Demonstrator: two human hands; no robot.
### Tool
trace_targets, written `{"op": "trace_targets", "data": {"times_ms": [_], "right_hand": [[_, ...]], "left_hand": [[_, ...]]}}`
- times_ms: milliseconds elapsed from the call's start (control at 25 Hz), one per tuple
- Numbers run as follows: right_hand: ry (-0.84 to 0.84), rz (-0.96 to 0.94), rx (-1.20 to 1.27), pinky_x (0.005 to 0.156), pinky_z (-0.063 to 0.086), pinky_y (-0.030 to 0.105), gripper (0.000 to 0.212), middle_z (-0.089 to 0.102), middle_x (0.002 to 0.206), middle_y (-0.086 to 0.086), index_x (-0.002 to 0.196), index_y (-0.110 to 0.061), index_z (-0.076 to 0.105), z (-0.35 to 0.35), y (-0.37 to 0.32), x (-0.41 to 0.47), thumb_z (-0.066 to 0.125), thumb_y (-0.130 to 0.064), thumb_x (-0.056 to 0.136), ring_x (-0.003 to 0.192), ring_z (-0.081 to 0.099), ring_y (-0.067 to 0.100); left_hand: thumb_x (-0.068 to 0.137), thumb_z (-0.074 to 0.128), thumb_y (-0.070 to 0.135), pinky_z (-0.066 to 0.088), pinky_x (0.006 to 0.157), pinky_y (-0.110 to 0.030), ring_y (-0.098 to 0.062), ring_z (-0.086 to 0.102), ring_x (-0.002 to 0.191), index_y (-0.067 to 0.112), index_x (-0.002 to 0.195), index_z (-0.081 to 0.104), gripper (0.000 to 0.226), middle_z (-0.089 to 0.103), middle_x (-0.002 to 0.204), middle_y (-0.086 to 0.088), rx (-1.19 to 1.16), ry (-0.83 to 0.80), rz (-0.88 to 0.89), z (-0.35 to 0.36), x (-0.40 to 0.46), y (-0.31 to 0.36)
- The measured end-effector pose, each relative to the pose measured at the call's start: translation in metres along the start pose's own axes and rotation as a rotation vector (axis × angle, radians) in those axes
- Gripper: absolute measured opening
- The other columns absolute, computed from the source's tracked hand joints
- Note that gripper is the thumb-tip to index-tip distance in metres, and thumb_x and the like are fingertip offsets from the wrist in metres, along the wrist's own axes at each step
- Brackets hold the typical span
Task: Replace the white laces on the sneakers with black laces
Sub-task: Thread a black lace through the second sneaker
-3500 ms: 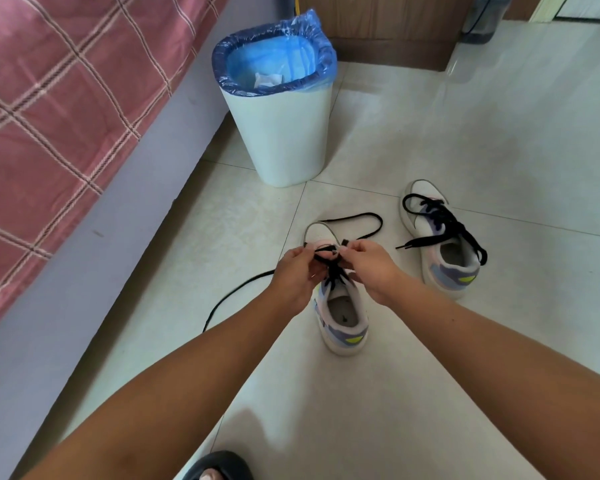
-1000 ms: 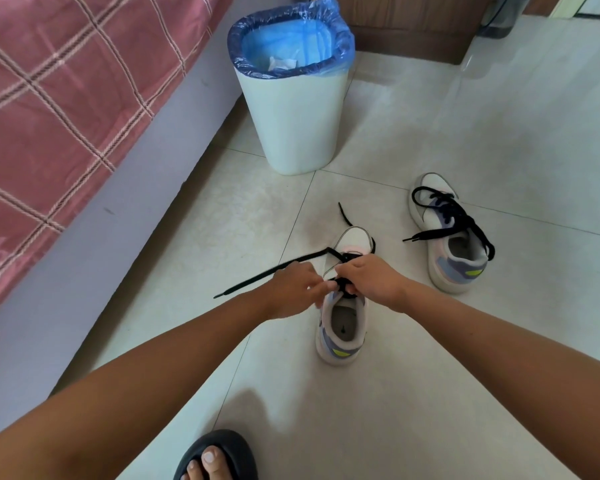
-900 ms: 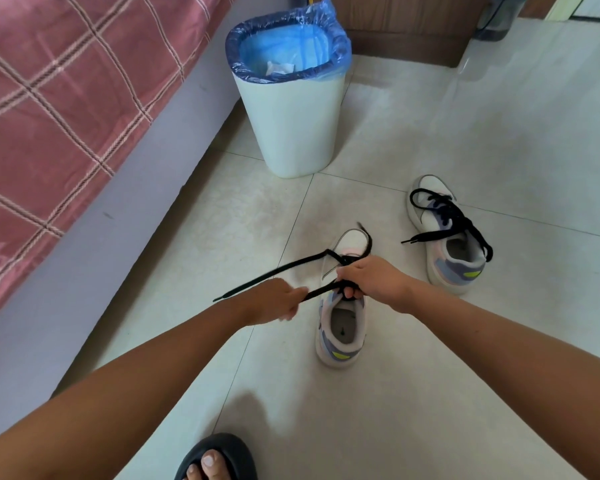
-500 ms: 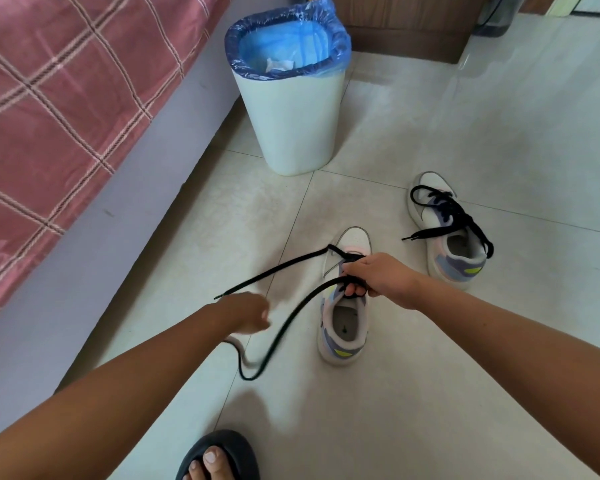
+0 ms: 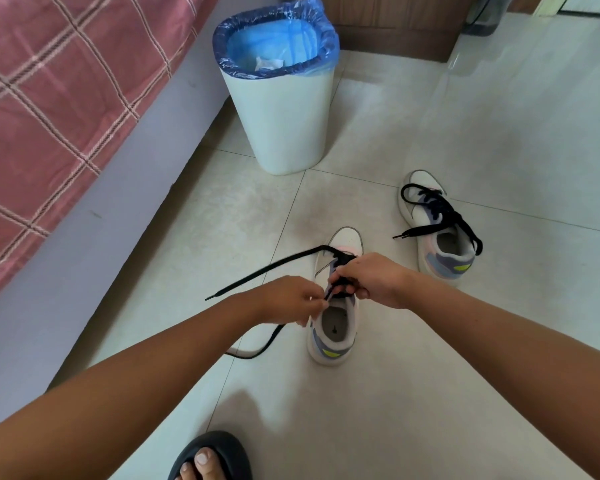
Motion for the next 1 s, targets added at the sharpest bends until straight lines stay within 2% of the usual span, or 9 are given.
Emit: {"op": "trace_targets", "data": {"times_ms": [80,160,280,360,520,600,720,880,1000], "right_hand": [[-0.047,0.011,0.02,0.045,0.036,0.015,0.021,0.063,0.076,0.006,0.072,-0.008,0.064,0.001,0.002,-0.002,0.056,0.001,0.089,0.06,0.049,0.009],[-0.081,-0.015,-0.019,0.048,0.04,0.013,0.02,0.064,0.072,0.001,0.074,-0.008,0.064,0.001,0.003,-0.004,0.059,0.009,0.083,0.062,0.054,0.008],[-0.087,-0.08,-0.143,0.052,0.043,0.012,0.026,0.059,0.061,-0.003,0.067,-0.011,0.062,-0.001,0.003,-0.009,0.062,0.013,0.076,0.057,0.054,0.006],[-0.018,-0.174,-0.283,0.062,0.046,0.018,0.026,0.056,0.063,-0.003,0.064,-0.012,0.06,-0.001,0.002,-0.012,0.062,0.012,0.073,0.06,0.053,0.008],[0.295,-0.53,-0.724,0.062,0.033,0.021,0.018,0.047,0.077,-0.001,0.074,-0.012,0.054,0.006,0.011,-0.008,0.055,0.006,0.076,0.071,0.043,0.014],[0.365,-0.578,-0.666,0.062,0.033,0.019,0.013,0.045,0.086,0.0,0.087,-0.009,0.052,0.01,0.025,-0.005,0.055,0.002,0.081,0.075,0.043,0.015],[0.423,-0.383,-0.353,0.059,0.038,0.016,0.014,0.05,0.077,-0.005,0.084,-0.016,0.046,0.005,0.041,0.0,0.06,-0.011,0.086,0.067,0.046,0.009],[0.375,-0.304,-0.134,0.066,0.051,0.039,0.02,0.057,0.07,0.004,0.071,-0.018,0.054,-0.002,0.043,0.001,0.067,-0.008,0.081,0.066,0.053,0.018],[0.358,-0.289,-0.215,0.066,0.05,0.036,0.014,0.059,0.068,0.005,0.073,-0.011,0.061,-0.006,0.036,-0.005,0.068,-0.013,0.084,0.063,0.054,0.016]], "left_hand": [[0.096,0.046,0.033,0.045,0.073,-0.028,-0.011,0.056,0.072,0.016,0.08,0.06,0.027,0.061,0.074,0.002,0.209,-0.067,-0.026,0.003,-0.002,0.001],[0.097,0.042,0.028,0.046,0.078,-0.034,-0.019,0.057,0.081,0.012,0.084,0.06,0.027,0.062,0.085,-0.004,0.311,0.065,-0.021,-0.001,0.006,0.003],[0.095,0.039,0.015,0.047,0.078,-0.035,-0.02,0.059,0.093,0.014,0.101,0.058,0.02,0.065,0.099,-0.006,-0.253,0.399,-0.048,-0.014,0.025,0.006],[0.092,0.044,0.009,0.044,0.07,-0.025,-0.012,0.057,0.089,0.017,0.1,0.059,0.02,0.063,0.096,-0.001,-0.504,0.291,-0.036,-0.01,0.031,0.013],[0.093,0.043,0.007,0.041,0.064,-0.018,-0.011,0.052,0.082,0.02,0.087,0.057,0.02,0.058,0.086,0.003,-0.517,0.163,0.01,0.008,0.035,0.016],[0.097,0.042,0.009,0.045,0.065,-0.017,-0.013,0.054,0.082,0.016,0.098,0.058,0.018,0.059,0.092,-0.002,-0.58,0.117,0.012,0.008,0.038,0.011],[0.095,0.052,0.01,0.047,0.06,-0.011,-0.008,0.055,0.074,0.015,0.106,0.061,0.015,0.059,0.083,0.001,-0.632,0.127,-0.005,0.008,0.041,0.002],[0.087,0.065,0.014,0.042,0.054,-0.008,-0.008,0.054,0.065,0.009,0.089,0.064,0.006,0.058,0.071,0.001,-0.524,0.231,-0.008,0.009,0.045,-0.002],[0.091,0.058,0.015,0.041,0.067,-0.022,-0.018,0.055,0.081,0.007,0.094,0.064,0.01,0.057,0.088,-0.005,-0.006,0.287,0.083,0.001,0.049,-0.003]]}}
Point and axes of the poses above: each hand's wrist, its own x-axis towards the middle knuckle, its own z-axis out of the palm, y = z × x, the point moved 1 cm from there along x, towards the middle knuckle
